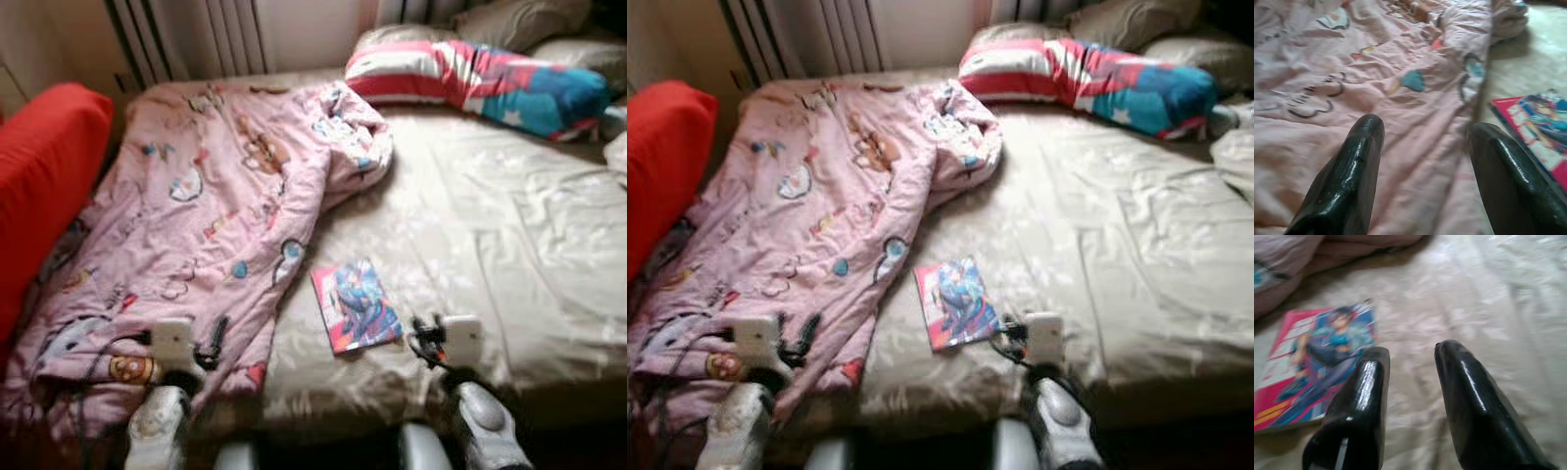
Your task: Clean up the room
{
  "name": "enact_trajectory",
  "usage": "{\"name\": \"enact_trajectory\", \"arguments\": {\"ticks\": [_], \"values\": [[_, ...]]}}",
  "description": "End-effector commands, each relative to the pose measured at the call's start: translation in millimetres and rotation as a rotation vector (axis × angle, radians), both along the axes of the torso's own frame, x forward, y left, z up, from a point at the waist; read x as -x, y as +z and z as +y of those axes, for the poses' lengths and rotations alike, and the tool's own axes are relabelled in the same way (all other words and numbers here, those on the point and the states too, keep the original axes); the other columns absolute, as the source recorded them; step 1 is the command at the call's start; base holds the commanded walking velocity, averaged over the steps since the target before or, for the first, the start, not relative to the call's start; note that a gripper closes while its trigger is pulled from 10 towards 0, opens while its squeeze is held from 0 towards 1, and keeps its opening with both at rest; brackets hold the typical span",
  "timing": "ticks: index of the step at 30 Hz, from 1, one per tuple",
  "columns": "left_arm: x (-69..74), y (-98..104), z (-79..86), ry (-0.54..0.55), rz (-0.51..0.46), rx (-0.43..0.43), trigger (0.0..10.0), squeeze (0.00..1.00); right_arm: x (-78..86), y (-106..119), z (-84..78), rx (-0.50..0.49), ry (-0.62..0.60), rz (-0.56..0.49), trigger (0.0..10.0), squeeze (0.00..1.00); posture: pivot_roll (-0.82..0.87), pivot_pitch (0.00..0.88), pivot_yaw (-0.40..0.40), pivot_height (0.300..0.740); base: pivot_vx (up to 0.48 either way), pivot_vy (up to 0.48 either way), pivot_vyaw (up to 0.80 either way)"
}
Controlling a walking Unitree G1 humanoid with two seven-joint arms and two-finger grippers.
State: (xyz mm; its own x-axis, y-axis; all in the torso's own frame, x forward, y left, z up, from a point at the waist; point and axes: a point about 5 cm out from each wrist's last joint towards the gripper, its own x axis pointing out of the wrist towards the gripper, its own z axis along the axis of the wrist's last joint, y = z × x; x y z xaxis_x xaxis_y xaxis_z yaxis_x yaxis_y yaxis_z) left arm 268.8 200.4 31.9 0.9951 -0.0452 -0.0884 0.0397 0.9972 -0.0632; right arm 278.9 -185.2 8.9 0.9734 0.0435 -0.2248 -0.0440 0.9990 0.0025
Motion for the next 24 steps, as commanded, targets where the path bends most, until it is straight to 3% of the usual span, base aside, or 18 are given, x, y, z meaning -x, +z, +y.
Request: {"name": "enact_trajectory", "arguments": {"ticks": [1,5,9,10,11,12,19,24], "values": [[2.2,1,9.9,0.010,0.006,-0.022,10.0,0.00,-1.0,-2,8.9,-0.032,0.001,0.017,10.0,0.00,-0.06,0.065,0.048,0.592,0.000,0.000,0.00],[2.0,2,10.4,-0.002,0.003,-0.029,10.0,0.00,-4.3,-1,9.8,-0.054,-0.017,0.021,10.0,0.00,-0.05,0.077,0.056,0.592,0.000,0.000,0.00],[-1.1,14,10.6,-0.034,-0.029,-0.049,10.0,0.00,-16.2,6,13.6,-0.151,-0.056,0.024,10.0,0.00,-0.02,0.125,0.080,0.592,0.000,0.000,0.00],[-2.6,17,10.3,-0.048,-0.039,-0.057,10.0,0.00,-21.0,8,15.6,-0.187,-0.062,0.036,10.0,0.90,-0.01,0.139,0.084,0.592,0.000,0.000,0.00],[-2.6,17,10.3,-0.048,-0.039,-0.057,10.0,0.00,-21.0,8,15.6,-0.187,-0.062,0.036,10.0,0.90,-0.01,0.139,0.084,0.592,0.000,0.000,0.00],[-3.5,21,10.5,-0.057,-0.049,-0.064,10.0,0.00,-25.8,10,17.4,-0.226,-0.079,0.045,10.0,1.00,0.01,0.159,0.088,0.592,0.000,0.000,0.00],[-3.2,29,11.3,-0.065,-0.071,-0.074,10.0,0.00,-33.9,15,18.9,-0.308,-0.132,0.054,10.0,1.00,0.05,0.206,0.091,0.592,0.000,0.000,0.00],[-1.4,38,9.8,-0.064,-0.093,-0.077,10.0,0.00,-41.2,18,28.6,-0.384,-0.128,0.080,10.0,1.00,0.08,0.239,0.094,0.592,0.000,0.000,0.00]]}}
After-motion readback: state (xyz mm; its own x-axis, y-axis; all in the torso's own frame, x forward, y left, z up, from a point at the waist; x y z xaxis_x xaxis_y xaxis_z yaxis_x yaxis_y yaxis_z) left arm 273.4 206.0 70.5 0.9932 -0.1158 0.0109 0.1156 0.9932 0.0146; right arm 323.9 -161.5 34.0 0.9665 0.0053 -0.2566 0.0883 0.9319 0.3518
